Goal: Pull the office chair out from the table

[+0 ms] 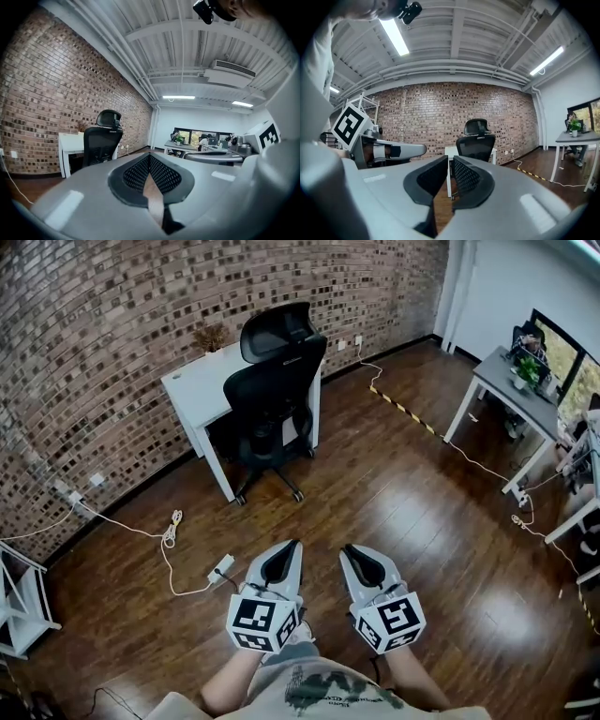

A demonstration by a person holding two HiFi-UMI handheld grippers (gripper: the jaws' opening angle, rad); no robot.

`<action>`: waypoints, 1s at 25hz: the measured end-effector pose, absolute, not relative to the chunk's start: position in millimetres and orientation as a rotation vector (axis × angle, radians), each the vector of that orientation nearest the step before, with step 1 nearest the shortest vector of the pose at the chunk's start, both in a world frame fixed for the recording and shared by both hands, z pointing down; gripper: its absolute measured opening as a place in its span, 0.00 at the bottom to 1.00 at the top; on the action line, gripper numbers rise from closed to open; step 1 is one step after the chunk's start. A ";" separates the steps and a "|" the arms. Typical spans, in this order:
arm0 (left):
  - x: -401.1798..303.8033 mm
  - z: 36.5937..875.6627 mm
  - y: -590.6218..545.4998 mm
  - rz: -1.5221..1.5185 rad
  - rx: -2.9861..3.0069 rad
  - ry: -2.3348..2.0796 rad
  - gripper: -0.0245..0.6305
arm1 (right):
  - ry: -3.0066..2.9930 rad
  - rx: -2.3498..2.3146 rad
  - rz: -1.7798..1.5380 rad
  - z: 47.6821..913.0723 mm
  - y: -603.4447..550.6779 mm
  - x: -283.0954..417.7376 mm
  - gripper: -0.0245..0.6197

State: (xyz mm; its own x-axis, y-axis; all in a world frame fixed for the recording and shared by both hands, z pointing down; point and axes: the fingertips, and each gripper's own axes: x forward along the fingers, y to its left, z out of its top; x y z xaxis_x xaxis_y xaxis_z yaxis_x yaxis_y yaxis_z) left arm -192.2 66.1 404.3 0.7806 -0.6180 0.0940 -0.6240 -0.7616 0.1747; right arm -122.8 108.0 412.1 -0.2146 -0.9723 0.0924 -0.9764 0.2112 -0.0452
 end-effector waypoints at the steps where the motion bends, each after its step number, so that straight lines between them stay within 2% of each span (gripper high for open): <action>1: -190.8 402.3 54.2 0.040 2.779 -0.972 0.05 | -2.406 1.946 0.136 408.9 95.4 -122.2 0.08; 12: -198.1 403.0 -37.0 -0.014 2.734 -0.958 0.05 | -2.380 1.961 0.128 396.0 -0.1 -123.1 0.08; 25: -178.3 423.8 -119.7 0.037 2.685 -1.076 0.05 | -2.457 1.930 0.116 402.2 -93.6 -78.0 0.08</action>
